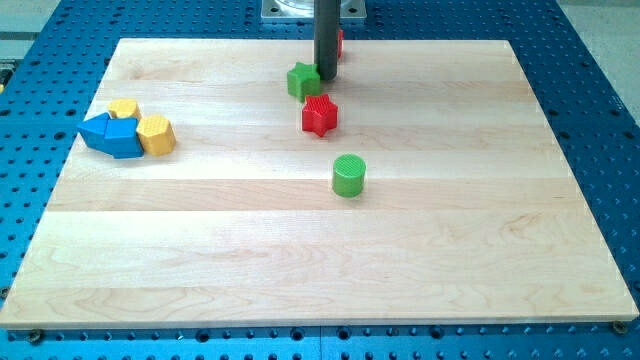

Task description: Move the red circle slightly to the right

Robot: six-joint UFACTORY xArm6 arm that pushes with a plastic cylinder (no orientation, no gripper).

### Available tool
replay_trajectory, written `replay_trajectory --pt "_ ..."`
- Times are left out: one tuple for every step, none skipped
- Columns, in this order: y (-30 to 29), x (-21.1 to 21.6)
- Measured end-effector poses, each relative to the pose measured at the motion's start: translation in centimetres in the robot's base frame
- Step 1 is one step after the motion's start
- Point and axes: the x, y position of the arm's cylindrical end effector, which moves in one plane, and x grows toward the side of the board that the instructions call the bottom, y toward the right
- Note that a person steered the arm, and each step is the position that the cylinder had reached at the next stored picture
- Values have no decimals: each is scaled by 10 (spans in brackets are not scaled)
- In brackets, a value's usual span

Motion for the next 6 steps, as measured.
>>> replay_trajectory --pt "-33 -33" --pt "-56 -81" --pt "-49 -82" --pt "48 -74" --pt "85 2" --pt "183 -16"
